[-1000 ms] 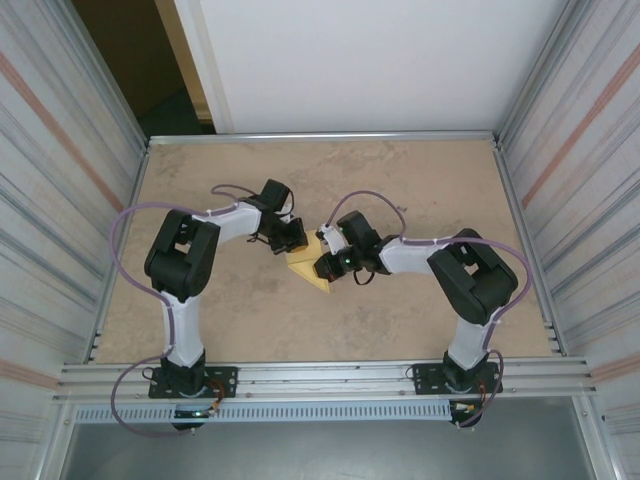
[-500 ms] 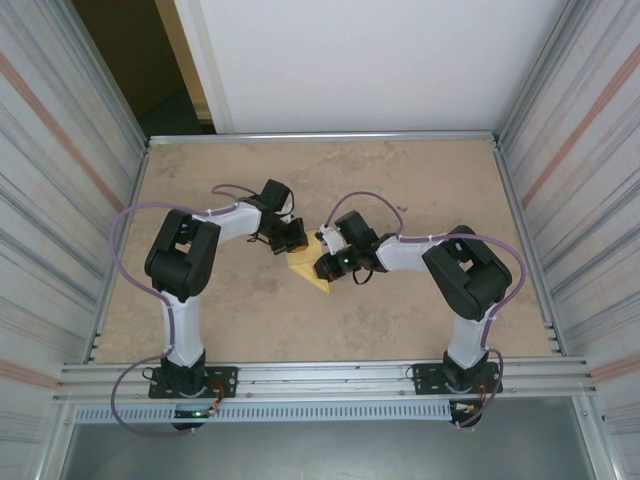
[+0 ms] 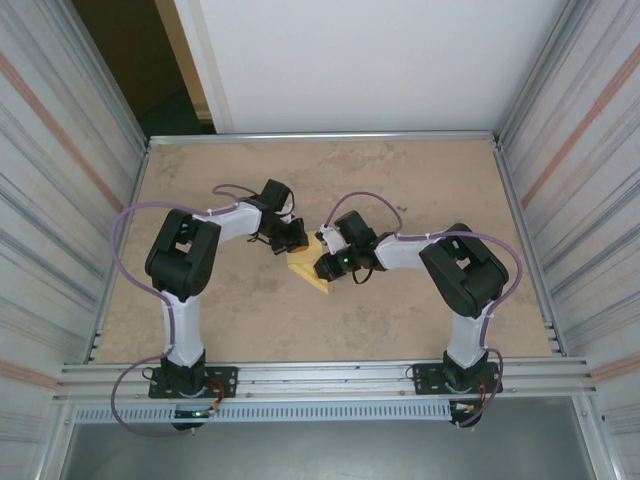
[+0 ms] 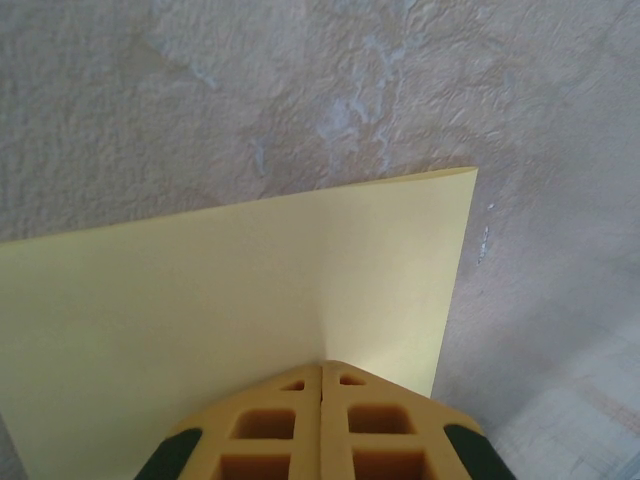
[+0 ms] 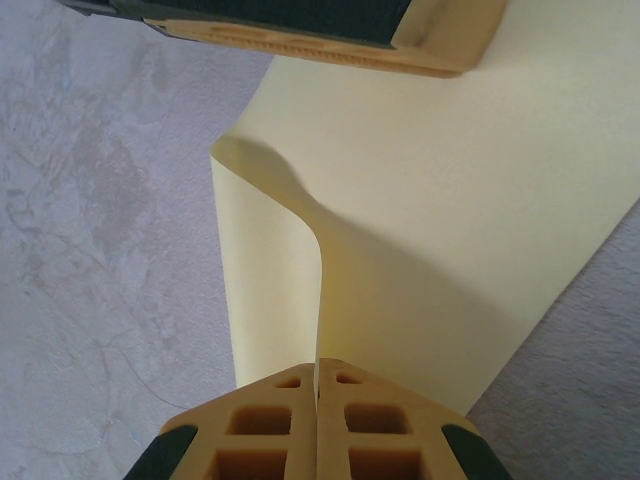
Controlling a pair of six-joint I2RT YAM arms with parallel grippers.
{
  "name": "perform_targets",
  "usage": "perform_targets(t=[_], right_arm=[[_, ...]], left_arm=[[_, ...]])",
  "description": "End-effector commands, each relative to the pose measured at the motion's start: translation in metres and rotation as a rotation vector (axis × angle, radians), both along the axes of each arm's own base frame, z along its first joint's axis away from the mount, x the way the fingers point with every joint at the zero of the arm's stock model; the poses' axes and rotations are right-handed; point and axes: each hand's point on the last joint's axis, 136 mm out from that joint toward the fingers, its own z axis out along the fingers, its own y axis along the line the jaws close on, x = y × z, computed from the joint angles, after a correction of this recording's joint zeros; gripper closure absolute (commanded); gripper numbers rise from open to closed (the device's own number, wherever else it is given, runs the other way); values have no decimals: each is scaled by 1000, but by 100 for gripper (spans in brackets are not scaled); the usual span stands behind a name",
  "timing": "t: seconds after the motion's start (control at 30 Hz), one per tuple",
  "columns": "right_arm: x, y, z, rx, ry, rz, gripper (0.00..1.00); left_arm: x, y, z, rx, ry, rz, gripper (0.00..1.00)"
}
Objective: Fold a paper plane with a square sheet of paper (pick it up from the middle)
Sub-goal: Third fold the triangle at the center of the table.
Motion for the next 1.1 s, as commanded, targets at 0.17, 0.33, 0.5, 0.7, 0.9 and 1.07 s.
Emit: perform_targets(t=[0.17, 0.33, 0.5, 0.7, 0.9, 1.07], right_arm=[[4, -3, -8, -32, 43, -31, 100], [1, -4, -13, -44, 57, -30, 100], [0, -5, -14, -48, 62, -31, 100], [1, -6, -16, -55, 70, -40, 100], [2, -8, -17, -55, 79, -61, 100], [1, -7, -16, -44, 85, -61, 100]], left_arm=[[-9, 1, -11, 29, 41, -30, 96], [-2, -3, 2, 12, 14, -32, 95], [8, -3, 26, -12, -41, -14, 90], [5, 15, 49, -1, -109, 81, 85], [-19, 27, 62, -90, -178, 199, 79], [-29, 31, 54, -101, -160, 188, 77]])
